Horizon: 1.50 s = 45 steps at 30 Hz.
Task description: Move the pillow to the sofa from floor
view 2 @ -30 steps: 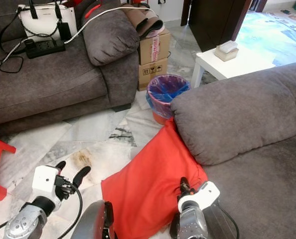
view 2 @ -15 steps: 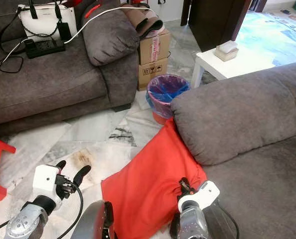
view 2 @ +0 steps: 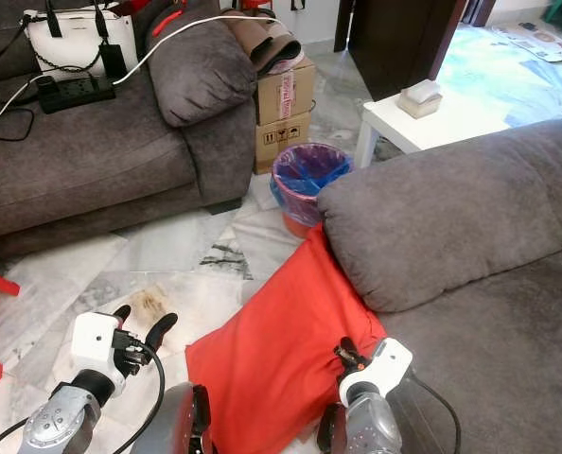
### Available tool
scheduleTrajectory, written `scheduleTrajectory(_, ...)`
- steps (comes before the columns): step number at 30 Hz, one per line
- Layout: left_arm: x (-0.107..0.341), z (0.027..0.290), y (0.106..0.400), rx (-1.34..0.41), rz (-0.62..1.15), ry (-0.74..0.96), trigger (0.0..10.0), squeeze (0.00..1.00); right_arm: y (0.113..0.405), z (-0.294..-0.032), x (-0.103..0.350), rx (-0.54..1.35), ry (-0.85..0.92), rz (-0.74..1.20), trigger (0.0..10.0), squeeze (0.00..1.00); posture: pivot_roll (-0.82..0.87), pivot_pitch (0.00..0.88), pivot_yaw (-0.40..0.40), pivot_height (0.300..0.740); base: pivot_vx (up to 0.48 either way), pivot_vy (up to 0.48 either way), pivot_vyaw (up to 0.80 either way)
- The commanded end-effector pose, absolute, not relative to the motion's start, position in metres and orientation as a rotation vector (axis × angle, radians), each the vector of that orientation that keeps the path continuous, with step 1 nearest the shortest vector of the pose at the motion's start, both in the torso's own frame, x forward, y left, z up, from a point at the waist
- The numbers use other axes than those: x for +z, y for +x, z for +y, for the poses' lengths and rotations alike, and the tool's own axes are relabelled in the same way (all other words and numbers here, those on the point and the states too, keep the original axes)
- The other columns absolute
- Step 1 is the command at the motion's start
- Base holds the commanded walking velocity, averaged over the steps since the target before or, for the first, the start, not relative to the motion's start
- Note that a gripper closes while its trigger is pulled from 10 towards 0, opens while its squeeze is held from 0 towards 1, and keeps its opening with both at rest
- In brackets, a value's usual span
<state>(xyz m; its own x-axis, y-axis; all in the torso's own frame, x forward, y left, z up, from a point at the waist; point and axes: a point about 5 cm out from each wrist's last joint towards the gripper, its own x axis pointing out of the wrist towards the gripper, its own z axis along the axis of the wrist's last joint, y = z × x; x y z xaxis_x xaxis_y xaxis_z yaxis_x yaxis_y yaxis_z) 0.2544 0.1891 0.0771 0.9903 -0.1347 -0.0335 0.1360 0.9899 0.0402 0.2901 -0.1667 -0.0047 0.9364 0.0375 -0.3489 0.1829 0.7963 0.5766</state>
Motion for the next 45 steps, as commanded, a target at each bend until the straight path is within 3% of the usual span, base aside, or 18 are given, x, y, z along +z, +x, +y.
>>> scheduleTrajectory(1, 0.07, 0.192, 0.251, -0.122, 0.056, 0.036, 10.0, 0.0, 0.288, -0.172, -0.003, -0.056, 0.626, 0.311, 10.0, 0.0, 0.16, 0.179, 0.007, 0.583, 0.0, 0.0, 0.0)
scheduleTrajectory(7, 0.068, 0.19, 0.252, -0.131, 0.058, 0.034, 10.0, 0.0, 0.282, -0.18, -0.004, -0.065, 0.605, 0.282, 10.0, 0.0, 0.15, 0.172, 0.01, 0.583, 0.0, 0.0, 0.0)
scheduleTrajectory(17, 0.068, 0.188, 0.256, -0.137, 0.049, 0.03, 10.0, 0.0, 0.278, -0.174, -0.008, -0.045, 0.612, 0.281, 10.0, 0.0, 0.15, 0.166, 0.003, 0.643, 0.0, 0.0, 0.0)
scheduleTrajectory(31, 0.069, 0.191, 0.255, -0.122, 0.045, 0.032, 10.0, 0.0, 0.278, -0.168, -0.008, -0.033, 0.63, 0.286, 10.0, 0.0, 0.16, 0.172, 0.004, 0.643, 0.0, 0.0, 0.0)
scheduleTrajectory(38, 0.069, 0.191, 0.255, -0.123, 0.042, 0.031, 10.0, 0.0, 0.278, -0.17, -0.008, -0.034, 0.62, 0.288, 10.0, 0.0, 0.16, 0.173, 0.005, 0.677, 0.0, 0.0, 0.0)
scheduleTrajectory(45, 0.069, 0.191, 0.255, -0.122, 0.042, 0.029, 10.0, 0.0, 0.279, -0.17, -0.008, -0.038, 0.625, 0.291, 10.0, 0.0, 0.16, 0.176, 0.003, 0.682, 0.0, 0.0, 0.0)
